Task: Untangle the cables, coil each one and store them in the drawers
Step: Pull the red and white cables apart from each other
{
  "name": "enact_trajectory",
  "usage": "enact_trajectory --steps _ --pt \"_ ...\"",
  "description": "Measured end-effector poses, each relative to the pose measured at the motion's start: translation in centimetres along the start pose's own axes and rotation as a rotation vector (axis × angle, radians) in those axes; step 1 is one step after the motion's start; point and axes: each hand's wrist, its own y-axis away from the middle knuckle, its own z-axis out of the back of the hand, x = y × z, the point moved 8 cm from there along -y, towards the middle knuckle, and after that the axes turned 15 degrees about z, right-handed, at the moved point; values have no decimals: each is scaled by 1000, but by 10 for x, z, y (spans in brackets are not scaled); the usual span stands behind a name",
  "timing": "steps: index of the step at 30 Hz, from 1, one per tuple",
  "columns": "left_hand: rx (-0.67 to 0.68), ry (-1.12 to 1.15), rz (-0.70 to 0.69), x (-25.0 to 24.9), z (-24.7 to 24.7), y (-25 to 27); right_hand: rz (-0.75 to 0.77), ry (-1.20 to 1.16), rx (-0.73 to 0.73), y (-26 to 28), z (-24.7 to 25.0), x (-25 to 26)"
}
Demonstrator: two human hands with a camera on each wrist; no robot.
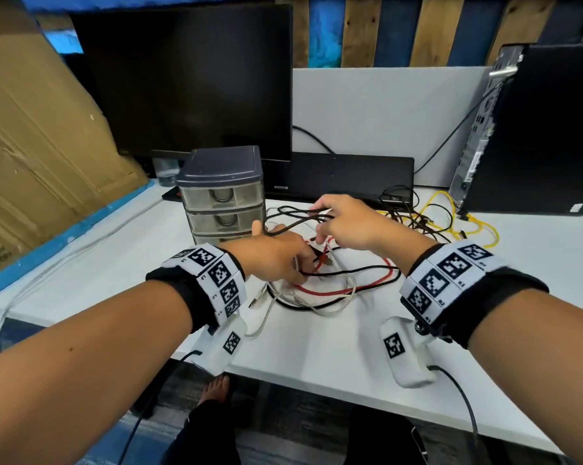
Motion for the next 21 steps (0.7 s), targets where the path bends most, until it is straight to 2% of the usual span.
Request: enact_trajectory --steps 4,8,12,17,19,21 --pt "-50 52 -40 -7 1 0 -33 -12 111 10 -18 -8" --pt "-287 187 -22 -1 34 6 60 -52 90 16 -14 4" --pt "-414 210 67 2 54 6 127 182 44 11 16 33" --pt "-321 496 7 -3 62 7 84 438 -110 0 67 68" --pt "-295 540 11 -1 61 8 95 414 -255 -3 92 81" --pt "-270 549 40 4 57 9 120 302 -471 -2 123 89"
